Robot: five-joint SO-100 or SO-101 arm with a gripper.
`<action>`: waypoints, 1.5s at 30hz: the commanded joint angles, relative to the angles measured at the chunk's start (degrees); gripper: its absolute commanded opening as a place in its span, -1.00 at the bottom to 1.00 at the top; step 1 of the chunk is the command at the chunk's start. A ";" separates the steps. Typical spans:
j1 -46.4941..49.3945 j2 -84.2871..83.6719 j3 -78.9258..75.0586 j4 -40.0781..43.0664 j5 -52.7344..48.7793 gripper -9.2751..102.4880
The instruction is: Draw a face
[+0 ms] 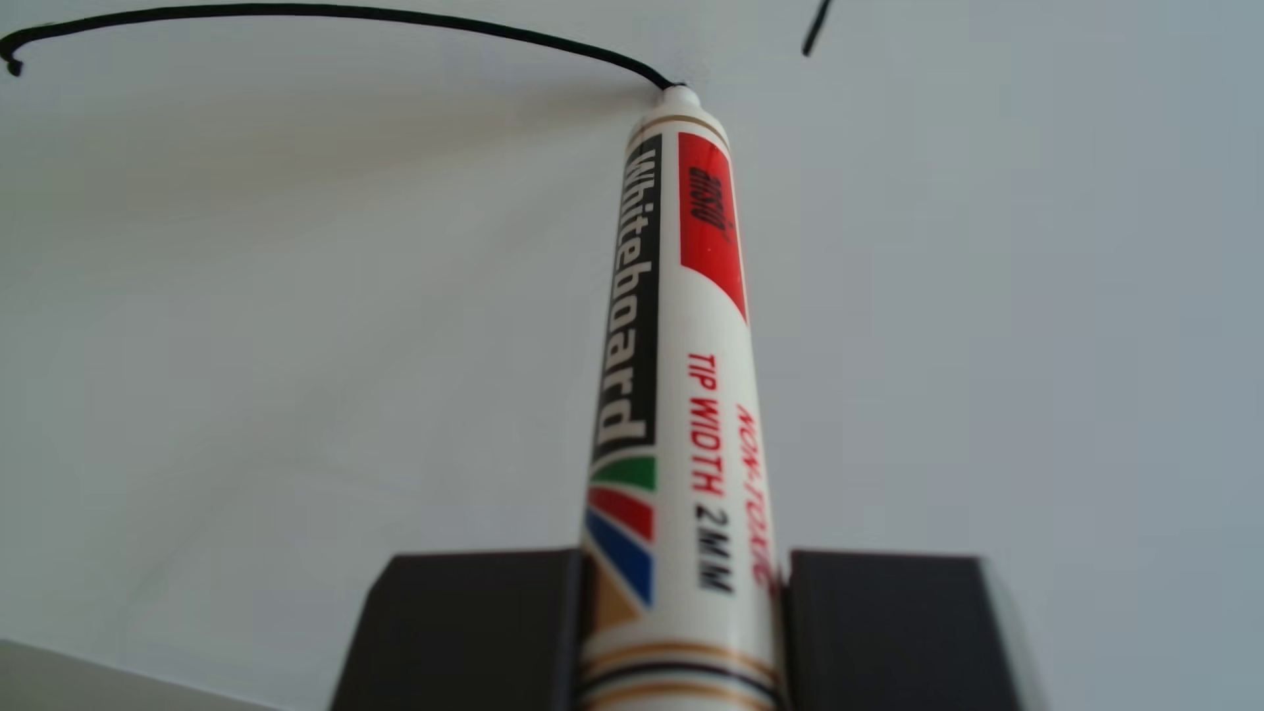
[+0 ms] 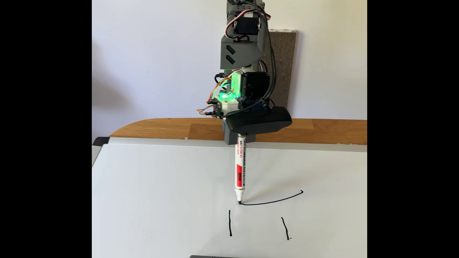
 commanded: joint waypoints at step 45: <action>7.21 17.31 -4.66 0.35 0.70 -0.85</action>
